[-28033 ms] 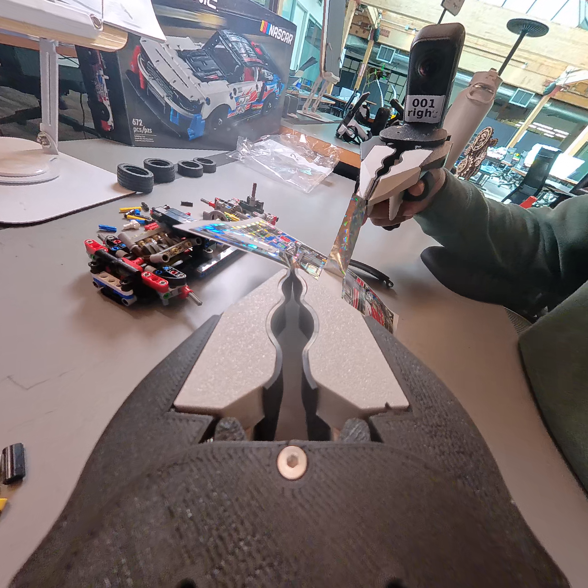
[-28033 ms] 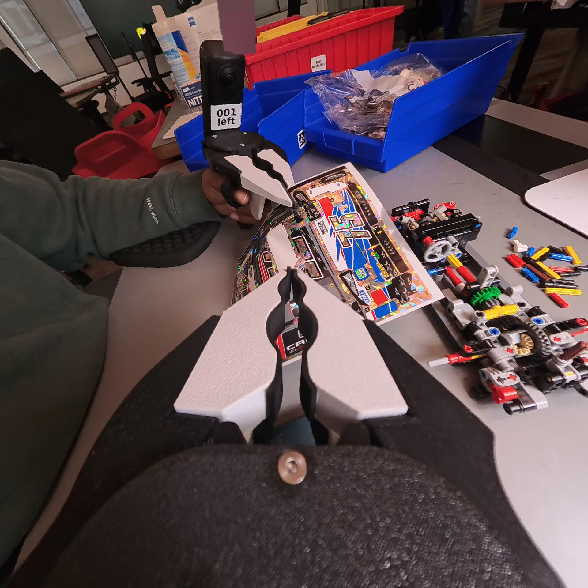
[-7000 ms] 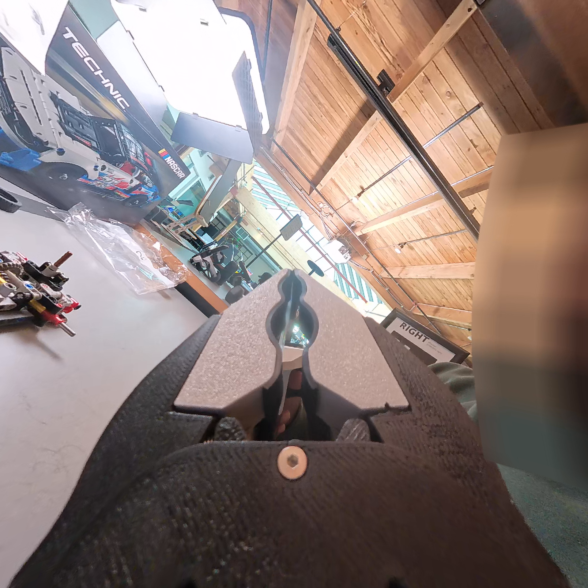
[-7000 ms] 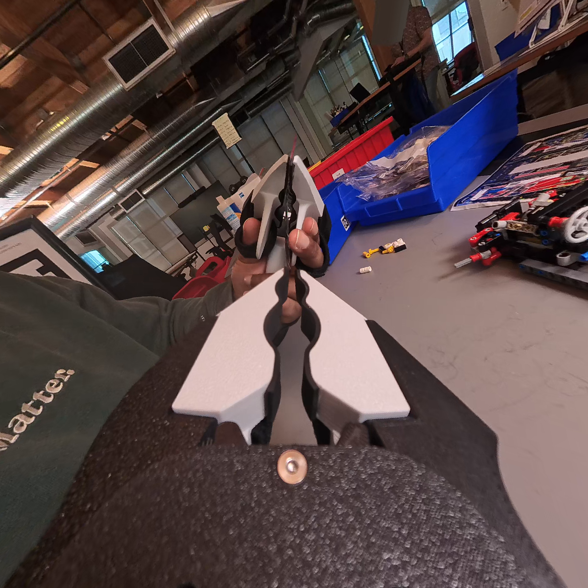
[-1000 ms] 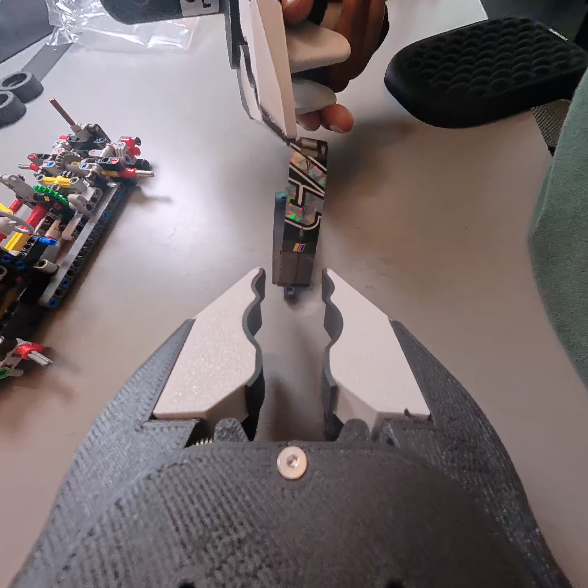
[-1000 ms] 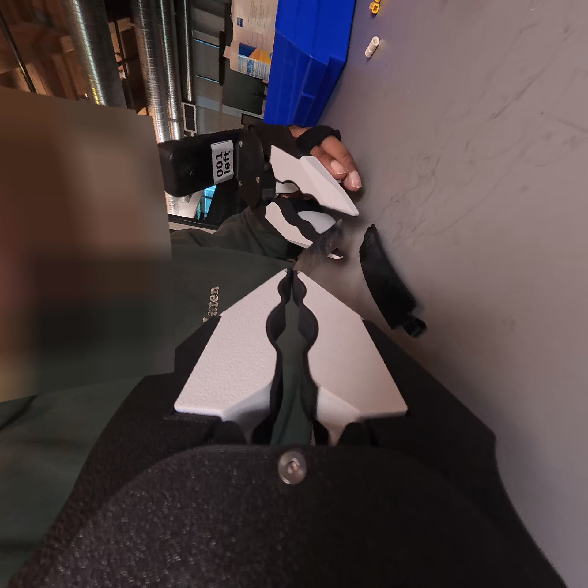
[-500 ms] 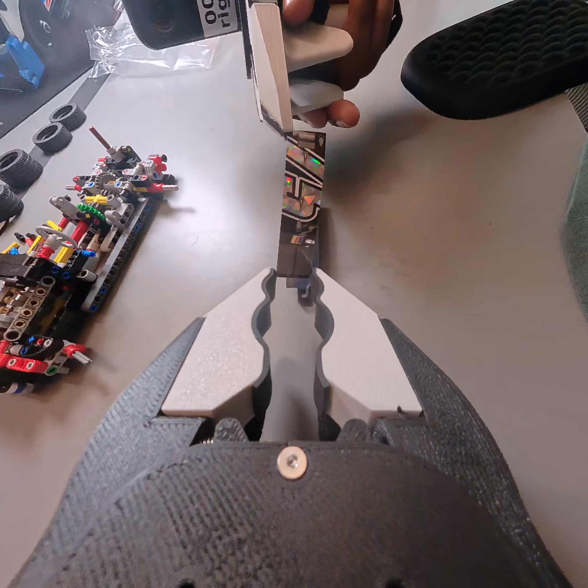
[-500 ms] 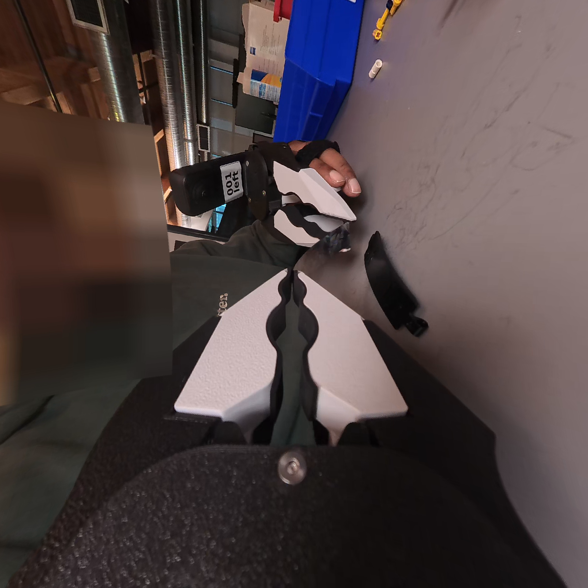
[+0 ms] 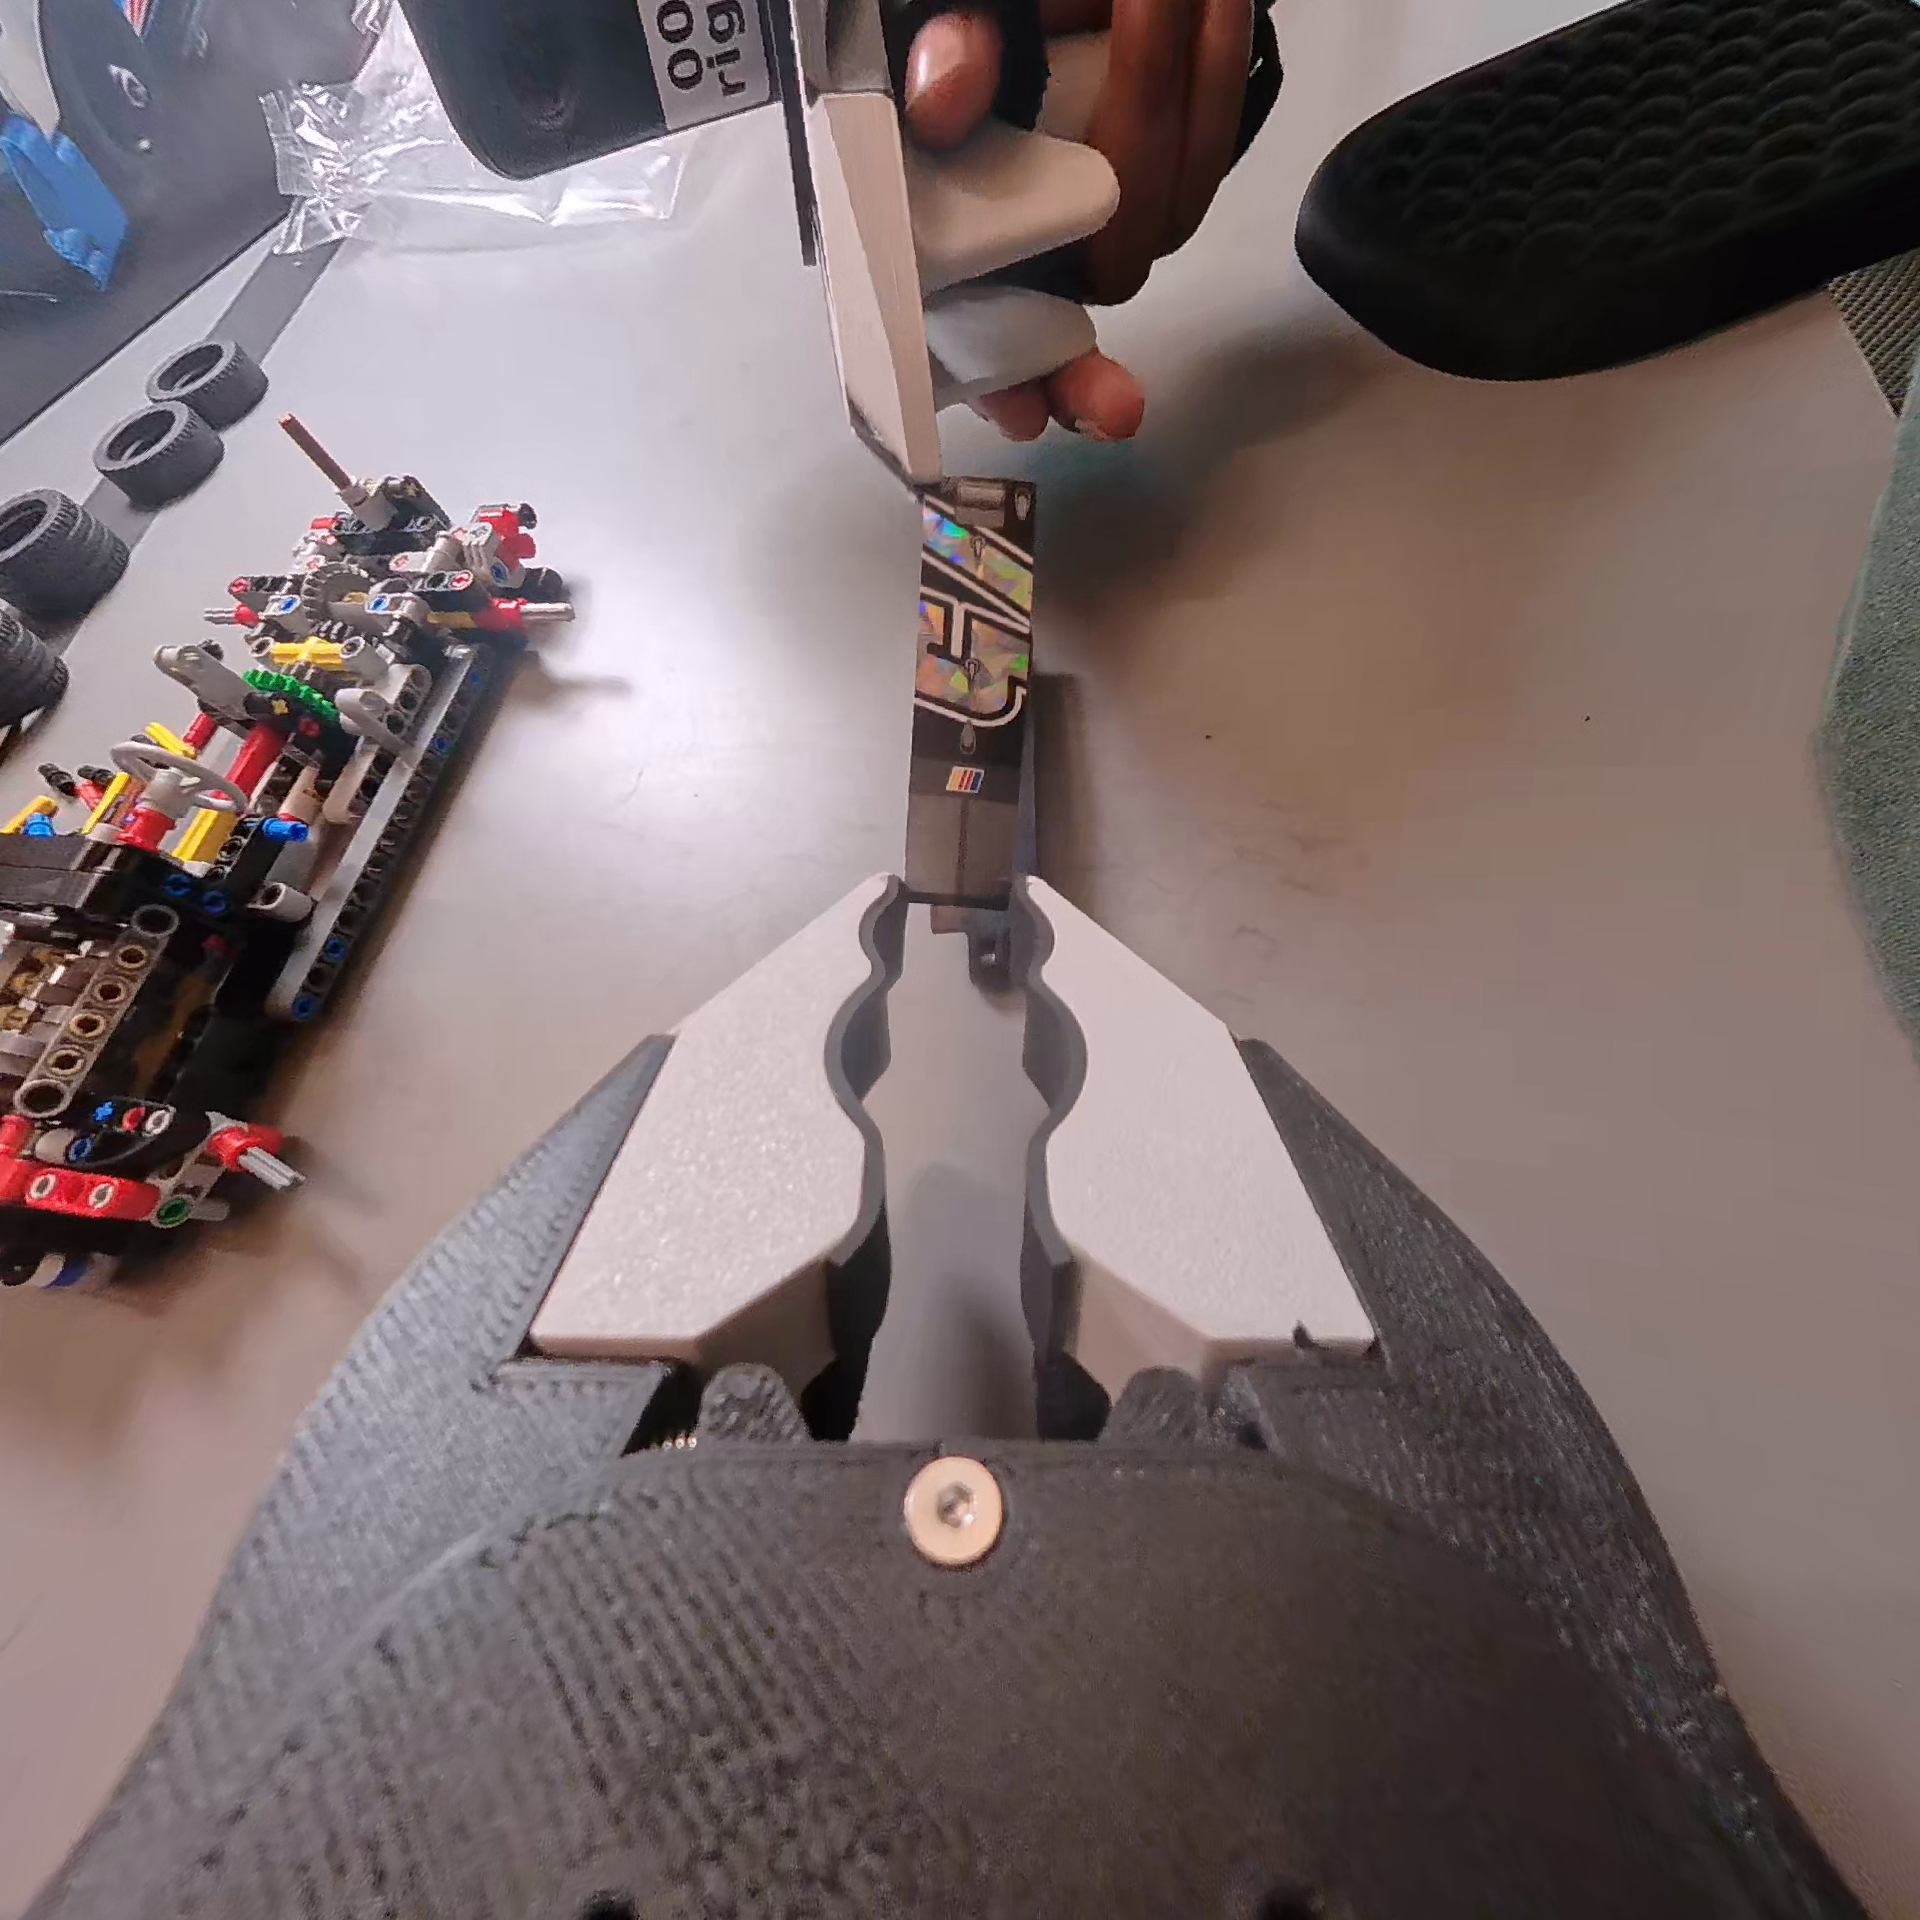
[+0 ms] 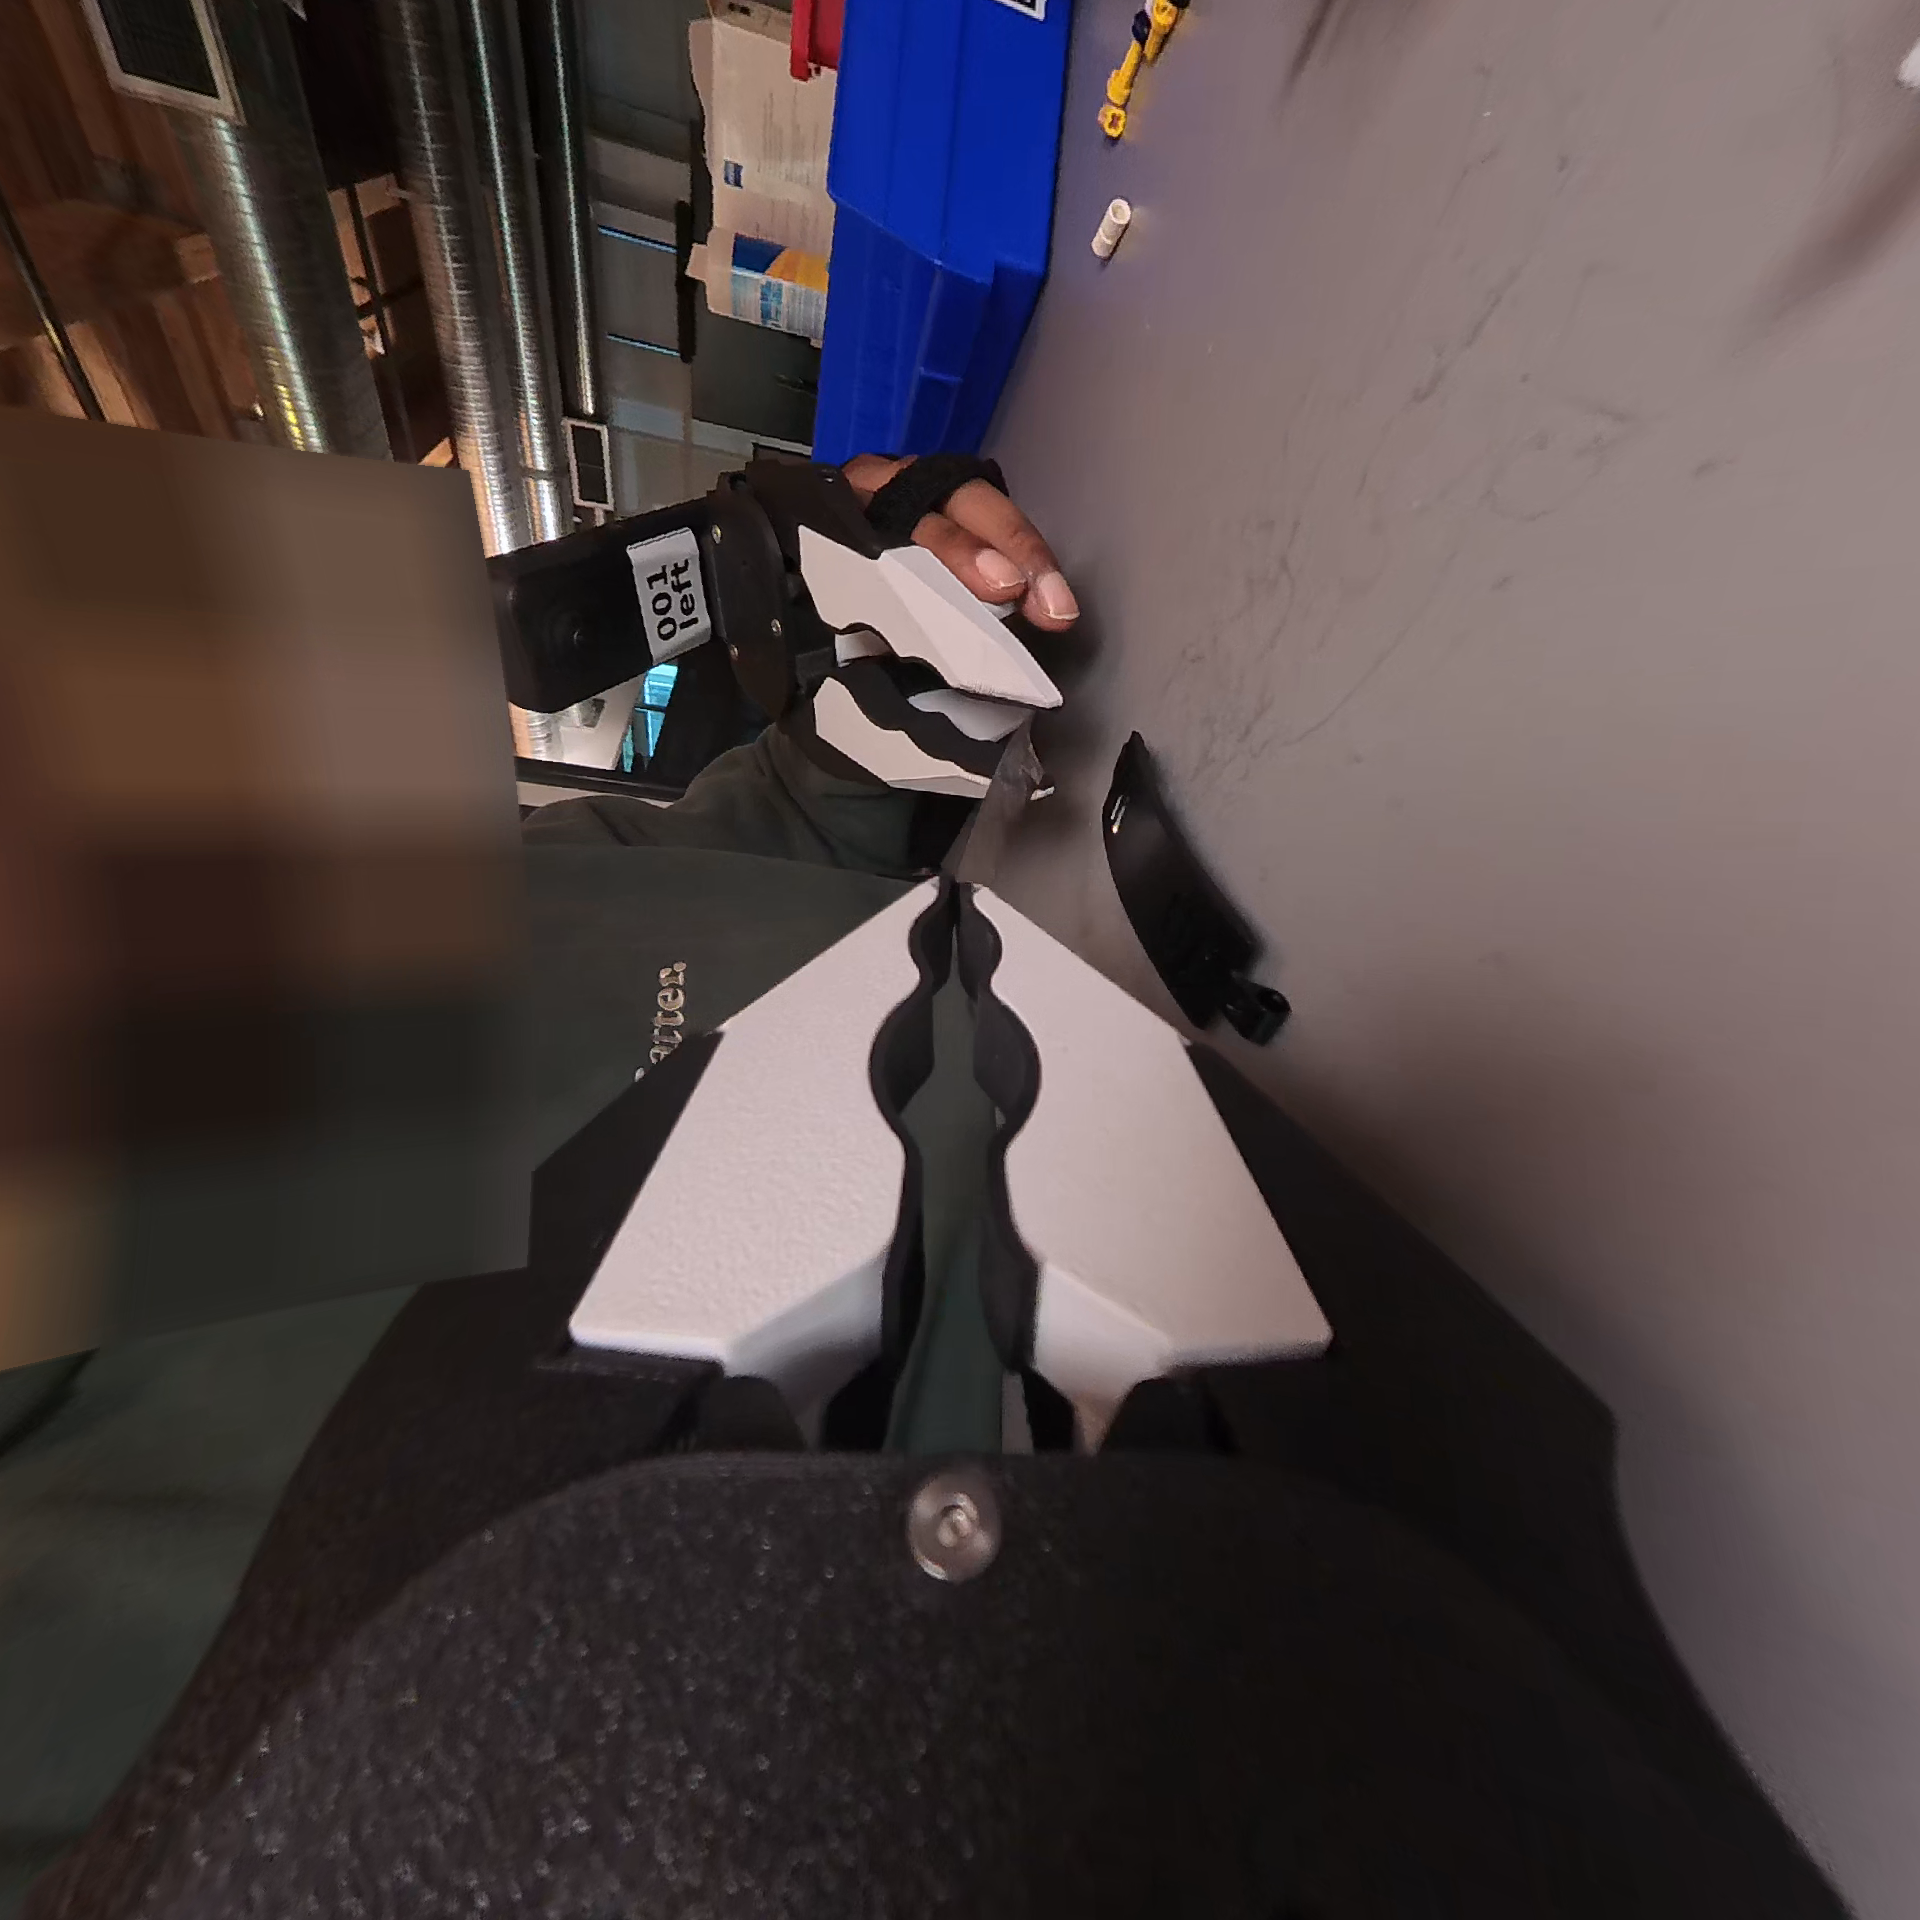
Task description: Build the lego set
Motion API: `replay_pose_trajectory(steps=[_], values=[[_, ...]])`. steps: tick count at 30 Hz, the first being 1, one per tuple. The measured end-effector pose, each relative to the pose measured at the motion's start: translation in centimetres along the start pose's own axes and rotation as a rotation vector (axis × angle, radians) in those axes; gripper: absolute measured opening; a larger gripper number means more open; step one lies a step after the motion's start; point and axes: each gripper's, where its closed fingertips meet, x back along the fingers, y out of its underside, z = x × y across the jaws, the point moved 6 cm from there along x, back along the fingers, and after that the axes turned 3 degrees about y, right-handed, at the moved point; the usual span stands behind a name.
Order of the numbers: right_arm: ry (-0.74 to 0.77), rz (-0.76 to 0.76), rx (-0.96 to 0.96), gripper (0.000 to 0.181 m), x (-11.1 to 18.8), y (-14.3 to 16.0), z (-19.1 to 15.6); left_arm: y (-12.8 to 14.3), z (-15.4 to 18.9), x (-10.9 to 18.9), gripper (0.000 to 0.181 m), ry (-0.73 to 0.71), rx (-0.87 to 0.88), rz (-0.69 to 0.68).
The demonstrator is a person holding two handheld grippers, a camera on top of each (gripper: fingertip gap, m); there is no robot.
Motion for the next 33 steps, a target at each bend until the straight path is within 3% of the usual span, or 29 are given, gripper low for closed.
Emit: replay_pose_trajectory(steps=[33], values=[[0.075, -0.003, -0.071, 0.0, 0.1, 0.4, 1.7, 0.4, 0.3, -0.8, 0.017, 0.043, 0.013, -0.058]])
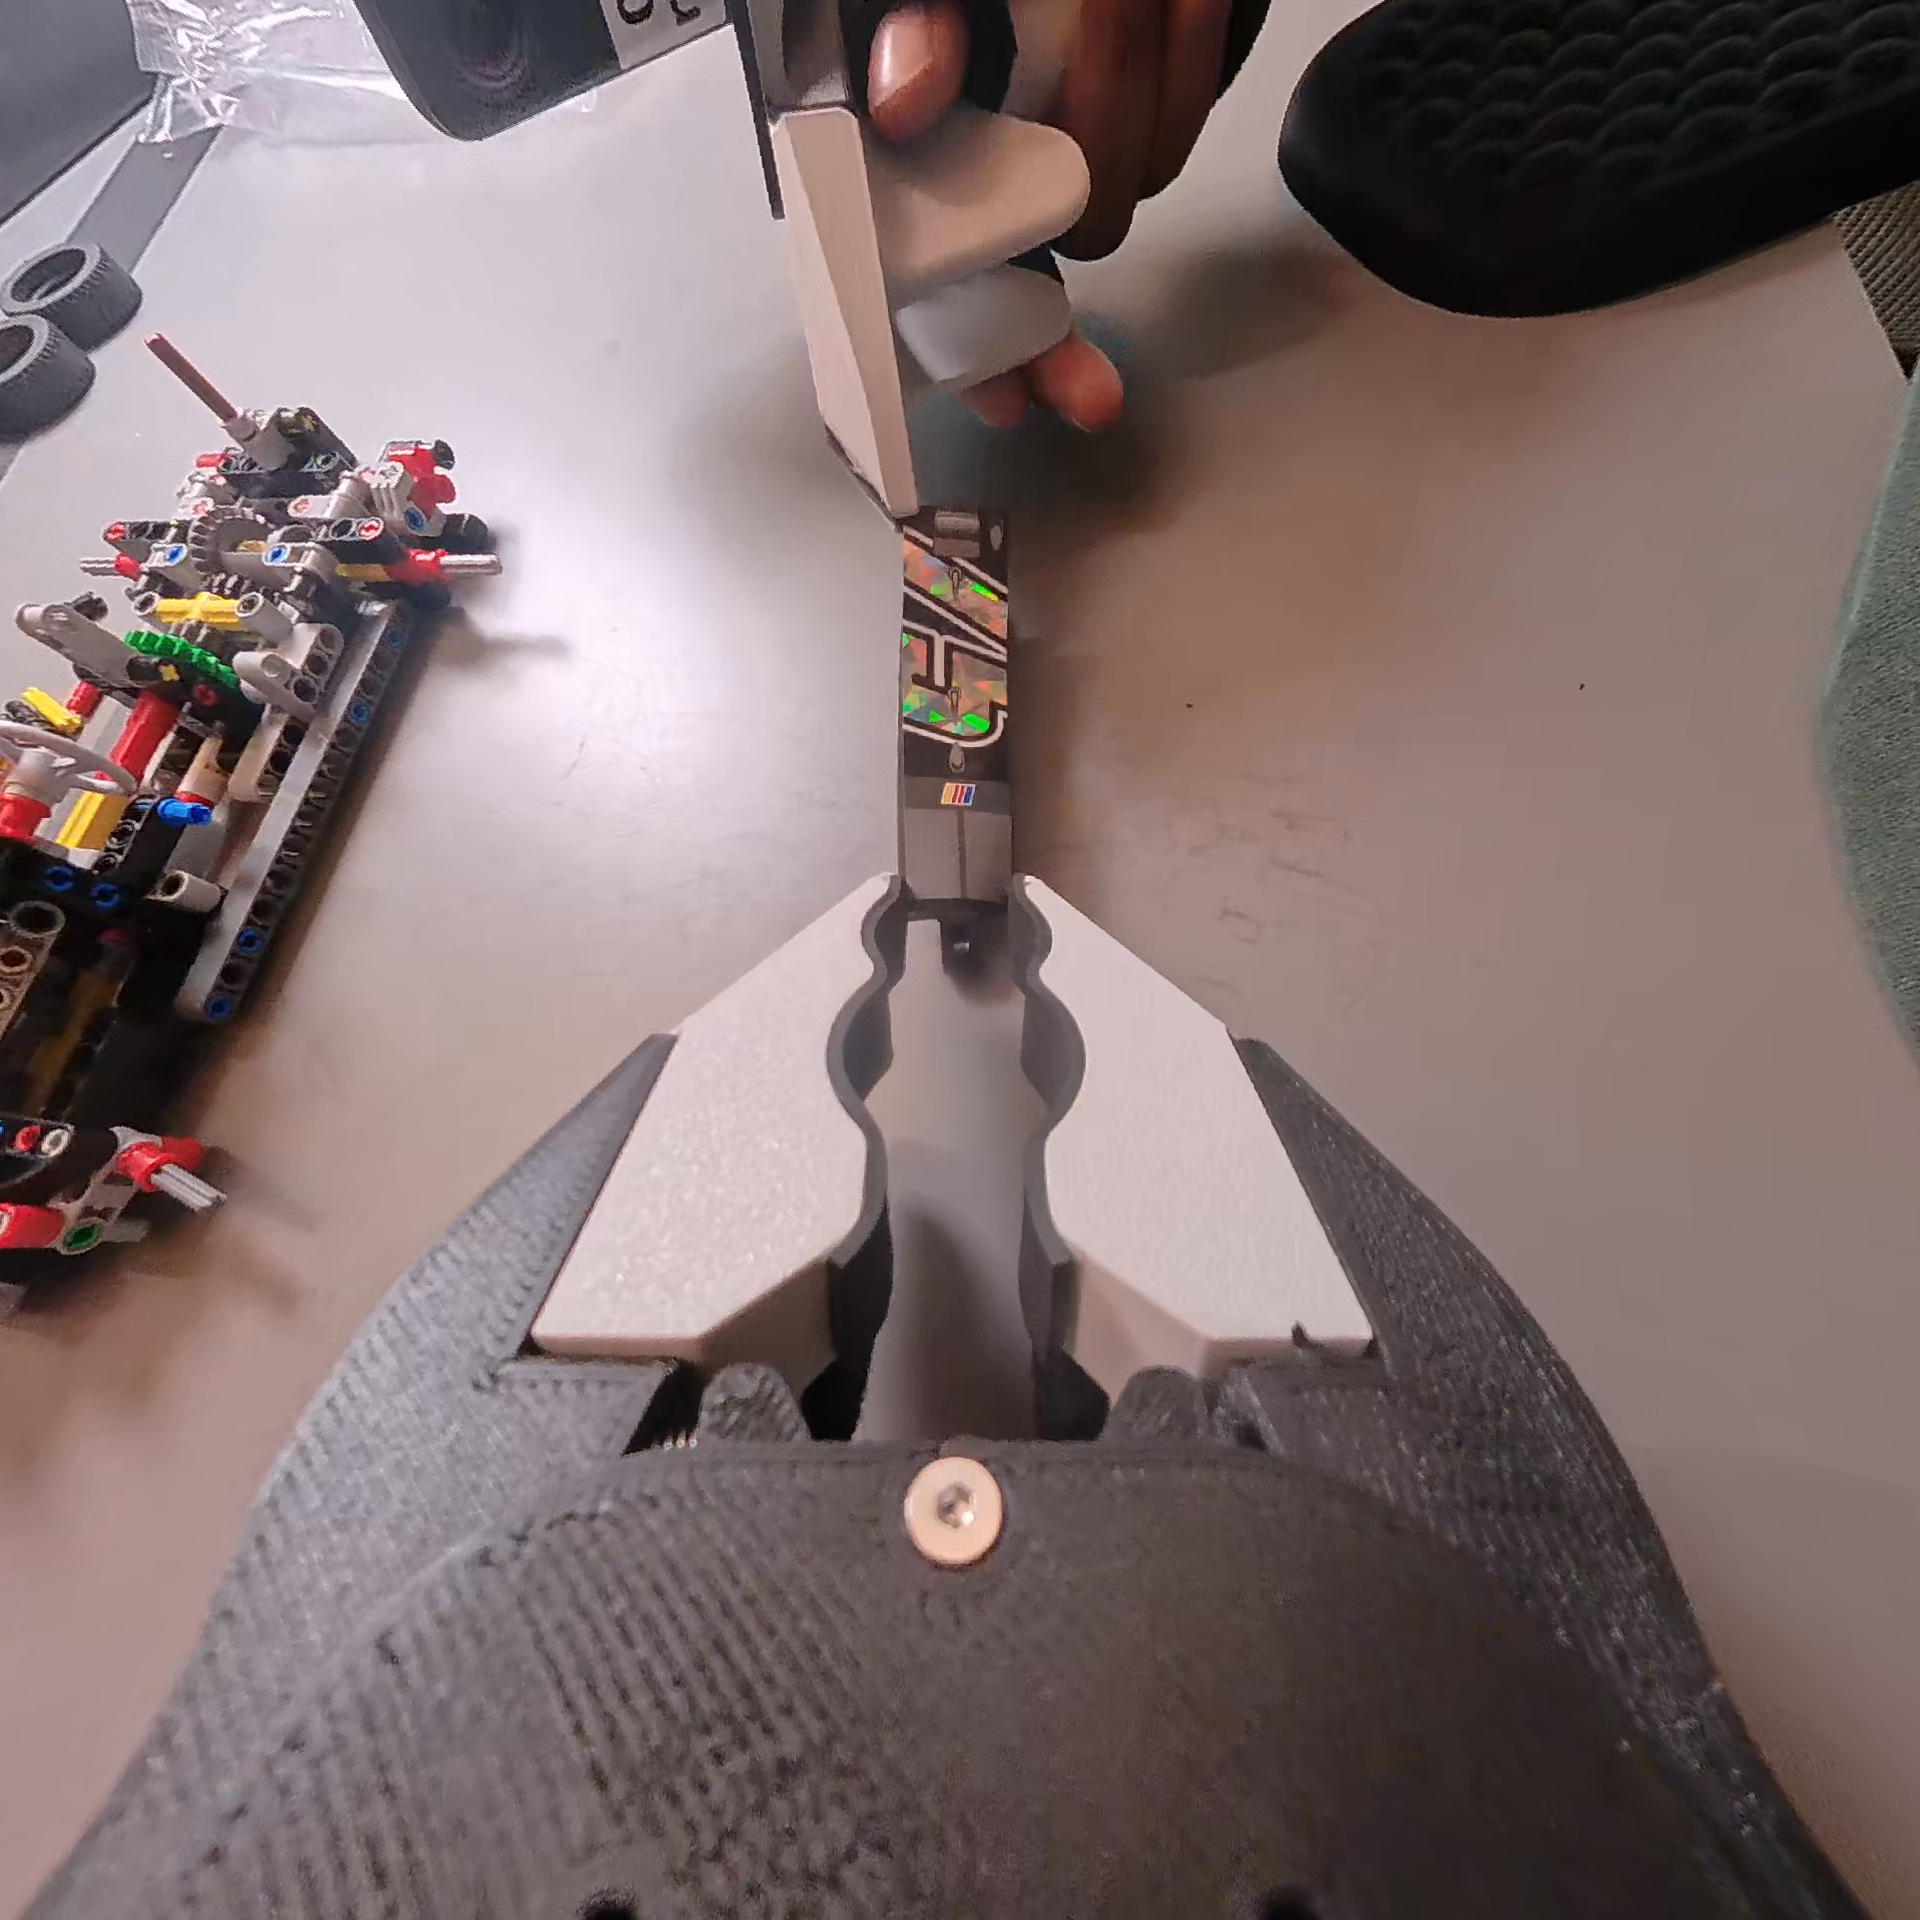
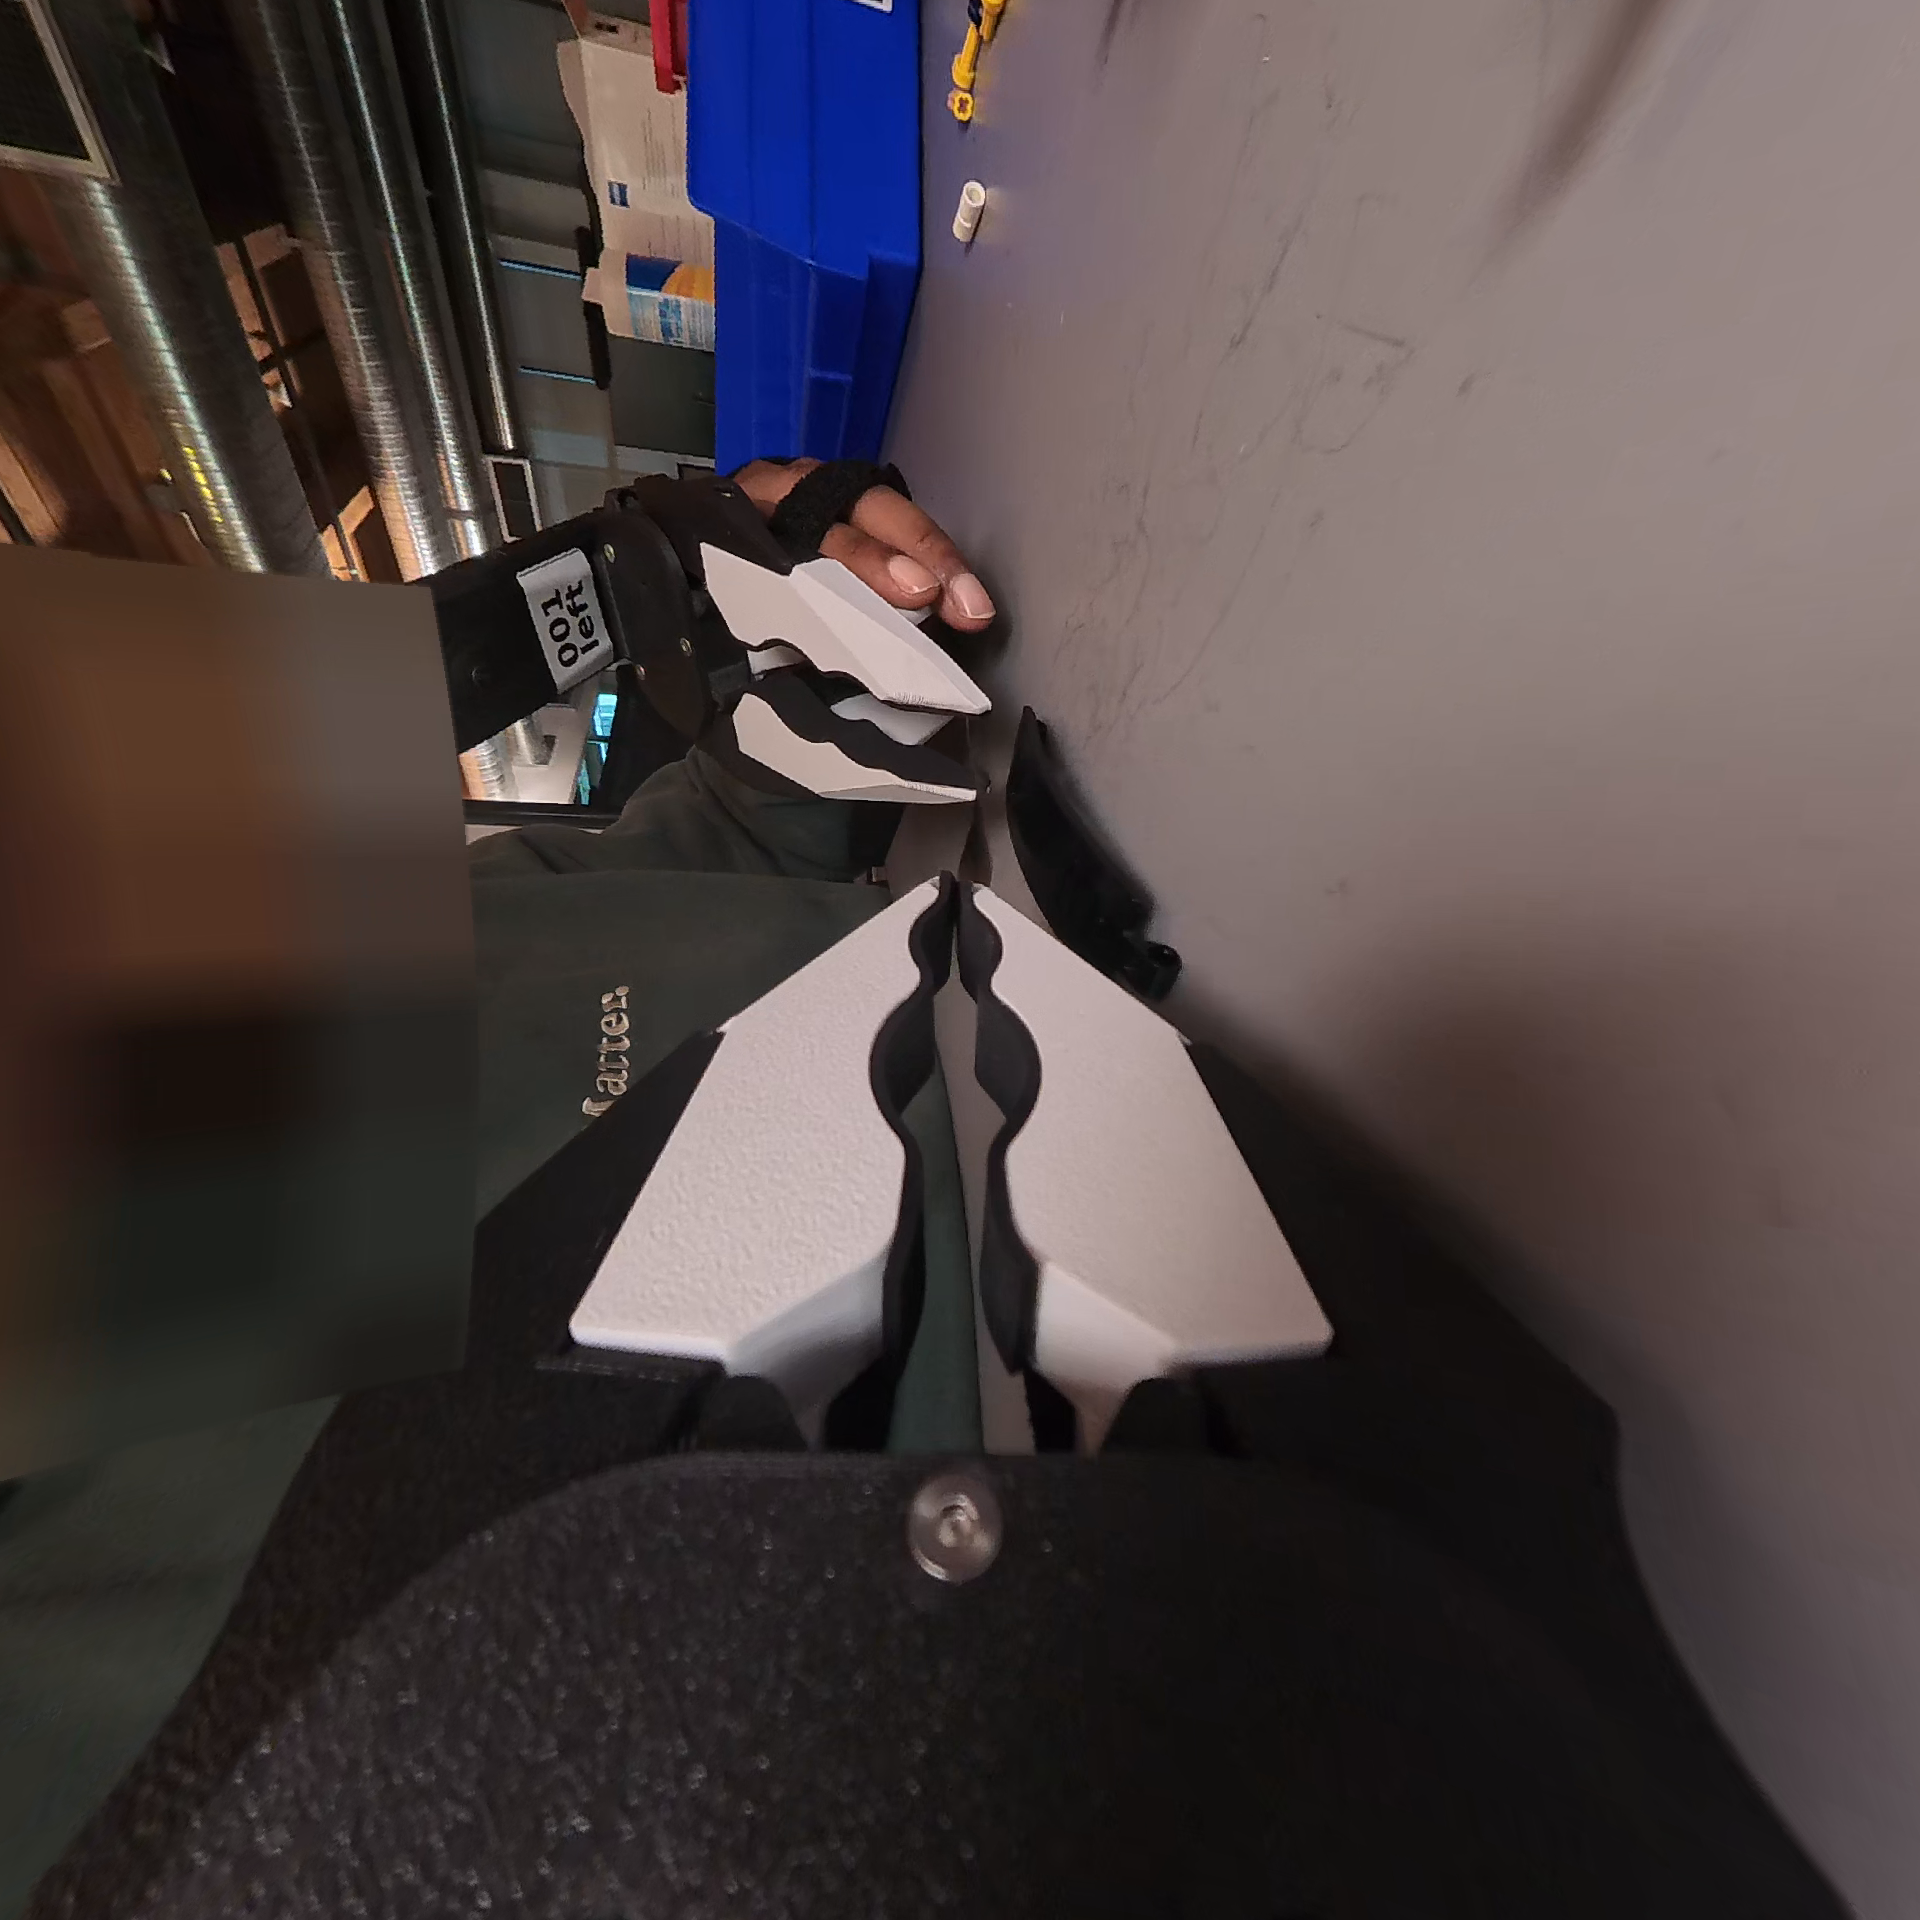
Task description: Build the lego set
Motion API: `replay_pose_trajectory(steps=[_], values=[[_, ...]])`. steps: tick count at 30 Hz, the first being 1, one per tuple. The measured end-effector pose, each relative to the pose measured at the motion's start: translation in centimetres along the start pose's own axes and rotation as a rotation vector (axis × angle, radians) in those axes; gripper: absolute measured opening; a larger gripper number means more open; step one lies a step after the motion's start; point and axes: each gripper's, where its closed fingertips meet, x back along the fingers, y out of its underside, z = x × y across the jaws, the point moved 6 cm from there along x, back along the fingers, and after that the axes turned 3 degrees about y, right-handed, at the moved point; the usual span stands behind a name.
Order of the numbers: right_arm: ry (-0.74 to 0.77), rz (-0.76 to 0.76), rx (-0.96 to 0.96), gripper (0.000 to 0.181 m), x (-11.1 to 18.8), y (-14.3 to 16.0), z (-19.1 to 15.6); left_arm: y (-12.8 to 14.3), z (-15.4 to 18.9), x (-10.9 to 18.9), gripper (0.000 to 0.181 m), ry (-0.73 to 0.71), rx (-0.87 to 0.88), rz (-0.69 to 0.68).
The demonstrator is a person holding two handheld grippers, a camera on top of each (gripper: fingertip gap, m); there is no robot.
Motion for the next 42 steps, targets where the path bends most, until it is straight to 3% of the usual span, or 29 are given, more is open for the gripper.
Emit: replay_pose_trajectory(steps=[20, 34, 42], values=[[0.005, 0.006, -0.001, 0.0, 0.3, 0.1, 0.3, -0.5, -0.2, 0.1, 0.016, 0.007, 0.011, 0.013], [-0.098, 0.037, 0.011, 0.0, 0.5, 0.3, -1.8, 0.4, -0.3, 0.3, 0.038, 0.017, 0.026, -0.03], [-0.132, 0.049, 0.057, 0.0, 1.1, 0.1, -3.5, 1.0, -0.2, -0.4, 0.021, -0.005, 0.013, -0.095]])
